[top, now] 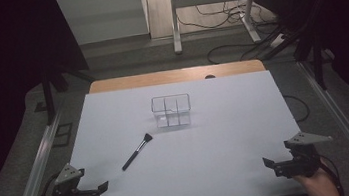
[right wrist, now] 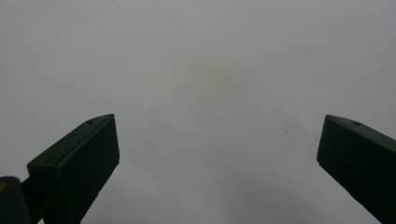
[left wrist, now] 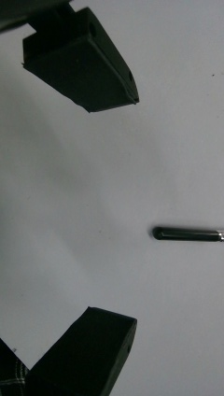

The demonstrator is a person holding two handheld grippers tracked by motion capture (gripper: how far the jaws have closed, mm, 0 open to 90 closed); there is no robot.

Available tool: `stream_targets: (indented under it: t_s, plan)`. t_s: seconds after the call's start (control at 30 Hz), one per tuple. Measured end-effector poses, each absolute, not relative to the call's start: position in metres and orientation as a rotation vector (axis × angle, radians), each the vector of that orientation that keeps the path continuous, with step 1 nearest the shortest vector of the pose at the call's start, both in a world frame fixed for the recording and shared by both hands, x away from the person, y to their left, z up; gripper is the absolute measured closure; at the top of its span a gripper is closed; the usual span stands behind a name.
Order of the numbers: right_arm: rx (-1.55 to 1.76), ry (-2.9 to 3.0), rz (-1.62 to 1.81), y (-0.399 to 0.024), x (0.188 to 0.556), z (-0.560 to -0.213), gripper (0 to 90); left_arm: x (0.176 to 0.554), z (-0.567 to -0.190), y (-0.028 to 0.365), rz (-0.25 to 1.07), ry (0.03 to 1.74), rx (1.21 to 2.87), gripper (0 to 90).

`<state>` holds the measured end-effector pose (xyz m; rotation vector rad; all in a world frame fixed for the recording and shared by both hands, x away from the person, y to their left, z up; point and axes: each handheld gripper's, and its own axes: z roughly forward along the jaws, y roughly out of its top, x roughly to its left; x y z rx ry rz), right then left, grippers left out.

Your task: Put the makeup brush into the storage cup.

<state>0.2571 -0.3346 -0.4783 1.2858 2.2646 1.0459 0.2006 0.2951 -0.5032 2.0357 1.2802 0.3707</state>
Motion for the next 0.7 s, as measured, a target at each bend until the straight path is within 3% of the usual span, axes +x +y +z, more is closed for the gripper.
stream_targets:
  t_s: [0.7]
  plan:
    - [1.316,2.299,1.023,-0.3342,0.261,-0.4807,0.0,0.2014,-0.503,0.3029,0.289,1.309,1.97,0.0]
